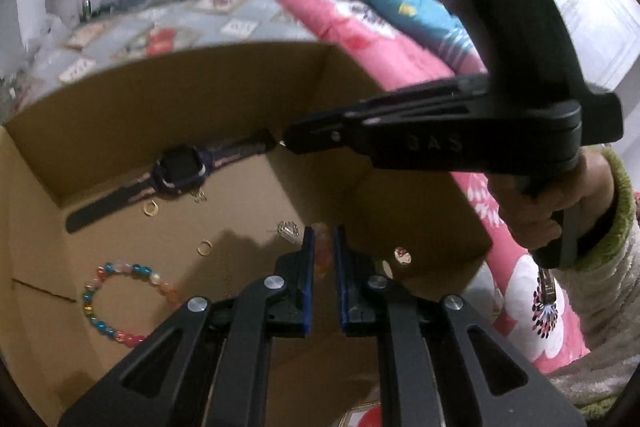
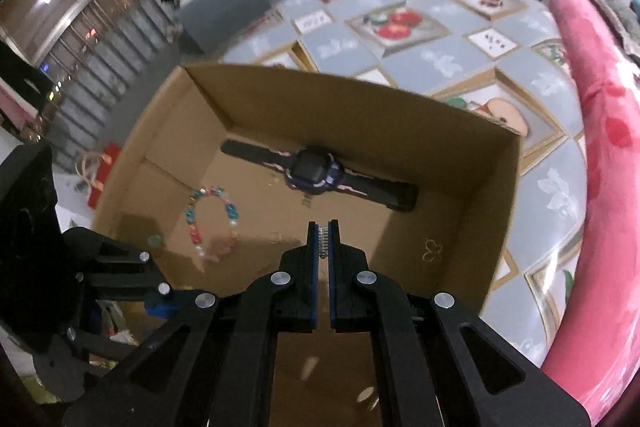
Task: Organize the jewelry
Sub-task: 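Carry the bracelet and charm over the box and open both grippers, then withdraw both grippers upward away from the box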
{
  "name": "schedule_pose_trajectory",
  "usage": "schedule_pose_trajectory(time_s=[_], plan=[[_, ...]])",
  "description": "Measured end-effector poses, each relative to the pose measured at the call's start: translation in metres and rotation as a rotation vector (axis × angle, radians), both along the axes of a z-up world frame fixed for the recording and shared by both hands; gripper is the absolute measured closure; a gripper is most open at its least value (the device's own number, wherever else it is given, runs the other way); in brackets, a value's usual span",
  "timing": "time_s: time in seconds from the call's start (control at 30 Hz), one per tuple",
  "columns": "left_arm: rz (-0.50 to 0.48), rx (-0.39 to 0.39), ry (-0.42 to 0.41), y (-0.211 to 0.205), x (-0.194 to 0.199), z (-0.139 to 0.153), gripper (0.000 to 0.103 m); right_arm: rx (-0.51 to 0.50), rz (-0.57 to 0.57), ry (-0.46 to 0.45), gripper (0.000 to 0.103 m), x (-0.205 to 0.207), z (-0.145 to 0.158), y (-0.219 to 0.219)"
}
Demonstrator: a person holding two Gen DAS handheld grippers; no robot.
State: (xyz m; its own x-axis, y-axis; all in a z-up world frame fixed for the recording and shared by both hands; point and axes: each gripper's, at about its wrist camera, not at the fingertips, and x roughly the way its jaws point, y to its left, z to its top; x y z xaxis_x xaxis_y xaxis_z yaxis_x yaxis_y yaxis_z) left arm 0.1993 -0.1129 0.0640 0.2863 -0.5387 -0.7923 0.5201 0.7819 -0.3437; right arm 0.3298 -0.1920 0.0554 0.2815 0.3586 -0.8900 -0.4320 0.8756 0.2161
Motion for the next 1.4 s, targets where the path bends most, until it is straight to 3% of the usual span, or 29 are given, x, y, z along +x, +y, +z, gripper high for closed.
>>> schedule_pose_trajectory(time_s=[0.07,0.17,0.33,0.53,0.6,0.77,0.87,0.93,1.07,1.33,1.4], plan=[[0.009,0.013,0.025,-0.001,0.003,-0.005,0.092,-0.023,0.011,0.021,0.099,0.002,-0.006,0.001],[0.022,-0.001,0.072,0.001,0.007,-0.011,0.075,-0.035,0.015,0.026,0.097,0.0,-0.01,-0.002],[0.035,-0.031,0.061,0.005,0.005,-0.006,0.071,-0.01,-0.001,0.013,0.097,-0.01,-0.004,-0.014],[0.086,-0.065,-0.036,0.028,-0.002,0.022,0.066,0.028,-0.058,-0.057,0.095,-0.031,0.019,-0.039],[0.121,-0.063,-0.094,0.041,-0.007,0.036,0.058,0.048,-0.084,-0.099,0.093,-0.041,0.032,-0.05],[0.271,-0.024,-0.241,0.091,-0.024,0.069,0.032,0.109,-0.211,-0.206,0.075,-0.078,0.057,-0.089],[0.374,0.01,-0.269,0.122,-0.028,0.072,0.02,0.166,-0.294,-0.215,0.064,-0.1,0.056,-0.112],[0.425,0.047,-0.247,0.137,-0.03,0.064,0.018,0.199,-0.339,-0.194,0.057,-0.114,0.046,-0.12],[0.496,0.088,-0.144,0.156,-0.027,0.033,0.017,0.257,-0.382,-0.123,0.054,-0.131,0.02,-0.12],[0.474,-0.027,0.127,0.147,-0.027,-0.021,0.016,0.23,-0.385,-0.068,0.052,-0.144,-0.01,-0.104],[0.492,0.008,0.108,0.14,-0.03,-0.019,0.016,0.217,-0.382,-0.071,0.052,-0.145,-0.008,-0.101]])
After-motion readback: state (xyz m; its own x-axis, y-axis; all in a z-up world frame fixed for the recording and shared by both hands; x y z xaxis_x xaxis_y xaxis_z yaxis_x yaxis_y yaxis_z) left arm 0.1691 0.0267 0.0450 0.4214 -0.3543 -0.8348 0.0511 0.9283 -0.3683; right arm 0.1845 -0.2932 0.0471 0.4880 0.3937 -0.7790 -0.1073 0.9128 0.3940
